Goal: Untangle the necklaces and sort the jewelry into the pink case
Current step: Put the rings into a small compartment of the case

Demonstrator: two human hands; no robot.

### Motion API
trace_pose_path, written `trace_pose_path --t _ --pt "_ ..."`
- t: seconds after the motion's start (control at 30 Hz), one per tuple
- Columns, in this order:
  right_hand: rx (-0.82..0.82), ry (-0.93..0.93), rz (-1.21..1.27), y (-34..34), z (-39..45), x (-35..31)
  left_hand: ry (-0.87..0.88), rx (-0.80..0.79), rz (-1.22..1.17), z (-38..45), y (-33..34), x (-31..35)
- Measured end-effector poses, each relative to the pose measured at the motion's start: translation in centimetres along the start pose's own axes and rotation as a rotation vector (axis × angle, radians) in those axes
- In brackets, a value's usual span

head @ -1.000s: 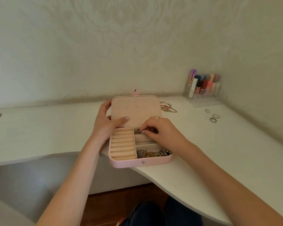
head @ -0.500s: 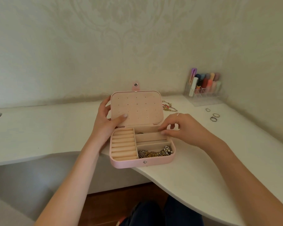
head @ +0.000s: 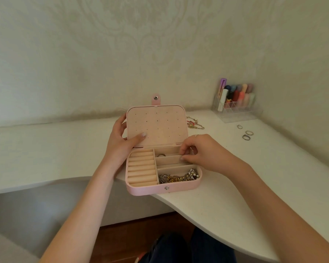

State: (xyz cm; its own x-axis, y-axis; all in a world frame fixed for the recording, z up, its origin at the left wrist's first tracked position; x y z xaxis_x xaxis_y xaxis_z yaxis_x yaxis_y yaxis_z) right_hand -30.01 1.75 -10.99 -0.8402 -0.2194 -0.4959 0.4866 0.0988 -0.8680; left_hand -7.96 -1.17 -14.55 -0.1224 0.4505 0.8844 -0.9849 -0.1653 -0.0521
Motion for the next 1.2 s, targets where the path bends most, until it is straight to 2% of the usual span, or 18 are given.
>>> trace_pose_path --t 0.3,0.37,0.43,0.5,0.53,0.63,0.8,0.9,0.97,1.03,1.1,1.2 --pt "-0.018 -0.010 0.123 -0.3 -0.1 0.6 -0.024 -0.007 -0.053 0.1 0.0 -0.3" --pt "0.107 0.017 0.250 -2.2 0.3 2.0 -0.036 -0.018 -0.074 0.1 0.1 -0.5" --pt "0.374 0.123 0.346 -5.1 0.6 5.3 -0.057 -0.023 -0.106 0.0 0.3 -0.5" --pt "0.632 0.299 0.256 -7.2 0.3 9.9 -0.068 -0.030 -0.121 -0.1 0.3 -0.5" --pt "0.702 0.399 0.162 -7.5 0.1 12.4 -0.071 -0.030 -0.122 -0.1 0.3 -0.5" --pt "0.687 0.657 -0.028 -6.6 0.0 17.8 -0.088 -0.029 -0.127 -0.1 0.3 -0.6" --pt "0.664 0.714 -0.021 -5.9 0.7 18.4 -0.102 -0.017 -0.142 0.0 0.2 -1.0" --pt "0.708 0.634 0.062 -6.2 0.3 16.5 -0.100 -0.014 -0.143 -0.1 0.2 -0.9" --pt "0.693 0.434 0.348 -6.4 -0.1 12.9 -0.098 -0.010 -0.131 -0.1 0.2 -0.9" --pt "0.540 0.165 0.565 -6.0 -0.3 7.6 -0.096 -0.006 -0.121 -0.1 0.2 -0.9" --pt "0.336 -0.038 0.456 -4.0 -0.3 2.9 -0.098 -0.003 -0.125 -0.1 0.2 -0.8" --pt "0.140 -0.189 0.260 -0.6 0.2 0.3 -0.096 -0.003 -0.125 -0.1 0.3 -0.7"
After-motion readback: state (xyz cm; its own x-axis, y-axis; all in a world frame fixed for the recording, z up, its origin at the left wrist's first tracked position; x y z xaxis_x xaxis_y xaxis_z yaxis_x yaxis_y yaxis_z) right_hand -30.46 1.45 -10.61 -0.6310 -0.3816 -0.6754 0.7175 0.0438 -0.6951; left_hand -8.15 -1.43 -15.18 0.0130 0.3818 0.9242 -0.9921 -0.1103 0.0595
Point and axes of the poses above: each hand's wrist, its own z-axis towards the middle knuckle, its own y-axis out of the palm, x = y × z, the point moved 6 cm from there along z, towards the middle knuckle, and after that the axes turned 15 degrees about y, right-handed, at the moved point
